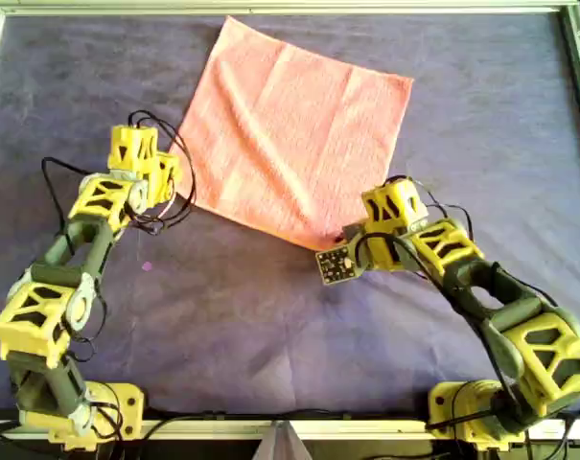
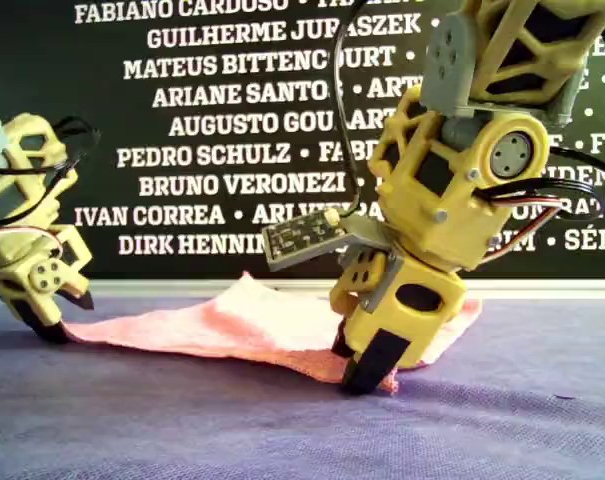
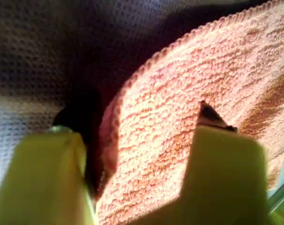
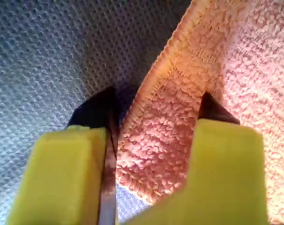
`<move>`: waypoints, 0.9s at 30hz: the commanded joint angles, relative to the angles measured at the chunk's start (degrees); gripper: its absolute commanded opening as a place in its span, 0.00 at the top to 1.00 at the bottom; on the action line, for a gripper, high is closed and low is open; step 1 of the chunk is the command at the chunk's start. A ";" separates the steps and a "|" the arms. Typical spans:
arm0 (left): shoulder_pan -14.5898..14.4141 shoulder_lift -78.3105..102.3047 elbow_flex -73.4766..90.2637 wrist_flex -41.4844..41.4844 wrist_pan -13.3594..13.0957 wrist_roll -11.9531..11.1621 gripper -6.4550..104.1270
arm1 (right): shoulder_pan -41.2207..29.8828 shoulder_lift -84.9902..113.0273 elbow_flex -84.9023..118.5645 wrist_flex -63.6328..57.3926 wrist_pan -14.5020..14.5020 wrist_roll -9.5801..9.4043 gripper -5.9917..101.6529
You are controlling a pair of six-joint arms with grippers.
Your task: Fold a cloth
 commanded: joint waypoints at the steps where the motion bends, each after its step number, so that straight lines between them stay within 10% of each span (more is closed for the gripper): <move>1: -1.49 0.26 -0.79 -1.05 0.35 0.35 0.29 | -0.97 0.35 -4.48 -2.64 0.79 -0.35 0.31; 27: -1.49 1.32 -0.62 -0.62 0.26 0.44 0.33 | -2.90 0.35 -7.03 -9.14 0.79 -2.90 0.83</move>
